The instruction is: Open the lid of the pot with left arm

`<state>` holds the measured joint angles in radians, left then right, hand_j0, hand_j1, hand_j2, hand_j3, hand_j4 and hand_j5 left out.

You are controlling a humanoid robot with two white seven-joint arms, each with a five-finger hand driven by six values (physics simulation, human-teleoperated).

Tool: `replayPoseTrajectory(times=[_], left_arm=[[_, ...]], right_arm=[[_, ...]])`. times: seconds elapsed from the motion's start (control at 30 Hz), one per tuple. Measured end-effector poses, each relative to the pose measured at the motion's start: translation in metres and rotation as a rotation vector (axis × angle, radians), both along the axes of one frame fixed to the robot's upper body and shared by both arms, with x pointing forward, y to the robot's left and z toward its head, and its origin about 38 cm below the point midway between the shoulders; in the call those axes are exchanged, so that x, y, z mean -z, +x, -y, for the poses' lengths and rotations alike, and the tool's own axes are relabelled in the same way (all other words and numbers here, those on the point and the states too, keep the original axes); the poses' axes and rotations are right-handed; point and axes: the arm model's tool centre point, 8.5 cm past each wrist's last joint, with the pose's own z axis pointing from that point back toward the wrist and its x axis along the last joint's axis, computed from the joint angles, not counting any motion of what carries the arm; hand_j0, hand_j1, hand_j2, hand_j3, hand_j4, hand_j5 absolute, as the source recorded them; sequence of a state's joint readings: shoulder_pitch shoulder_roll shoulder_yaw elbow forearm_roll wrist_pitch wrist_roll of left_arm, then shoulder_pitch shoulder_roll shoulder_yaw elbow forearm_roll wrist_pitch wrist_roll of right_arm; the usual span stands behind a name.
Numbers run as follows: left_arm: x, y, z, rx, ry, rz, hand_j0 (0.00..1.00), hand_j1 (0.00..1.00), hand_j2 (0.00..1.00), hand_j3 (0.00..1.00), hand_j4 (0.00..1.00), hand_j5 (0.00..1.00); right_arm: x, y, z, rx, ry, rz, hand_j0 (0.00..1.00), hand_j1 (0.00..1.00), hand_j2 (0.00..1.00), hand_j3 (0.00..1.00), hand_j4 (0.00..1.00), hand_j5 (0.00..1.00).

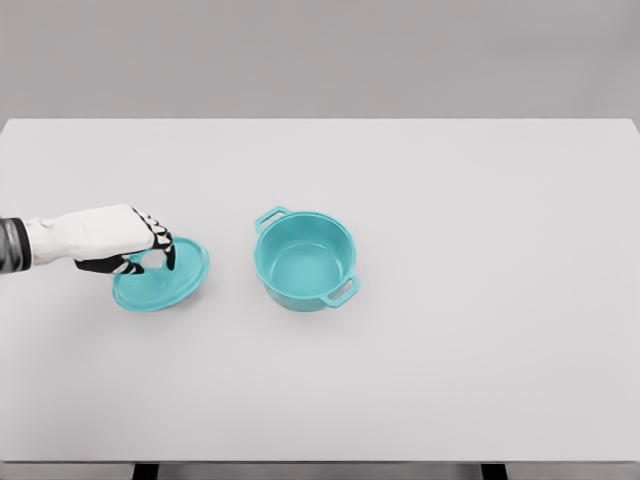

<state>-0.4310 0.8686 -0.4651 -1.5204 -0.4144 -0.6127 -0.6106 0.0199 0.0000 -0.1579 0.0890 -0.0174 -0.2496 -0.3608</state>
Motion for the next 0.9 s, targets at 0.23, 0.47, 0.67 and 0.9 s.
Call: replayPoseTrajectory(times=[0.23,0.47,0.67,0.9], left_arm=[[-0.005,0.005,-0.010,-0.033,-0.003,0.014,1.00,1.00,1.00,1.00,1.00,1.00],[-0.015,0.009,-0.018,-0.065,-0.025,0.044,1.00,1.00,1.00,1.00,1.00,1.00],[-0.037,0.021,-0.037,-0.157,-0.225,0.066,1.00,1.00,1.00,1.00,1.00,1.00],[-0.041,0.028,-0.044,-0.204,-0.360,0.069,1.00,1.00,1.00,1.00,1.00,1.00]], right_arm=[[0.000,0.000,0.000,0.000,0.000,0.000,1.00,1.00,1.00,1.00,1.00,1.00],[0.000,0.000,0.000,0.000,0.000,0.000,1.00,1.00,1.00,1.00,1.00,1.00],[0.000,0.000,0.000,0.000,0.000,0.000,1.00,1.00,1.00,1.00,1.00,1.00],[0.000,0.000,0.000,0.000,0.000,0.000,1.00,1.00,1.00,1.00,1.00,1.00]])
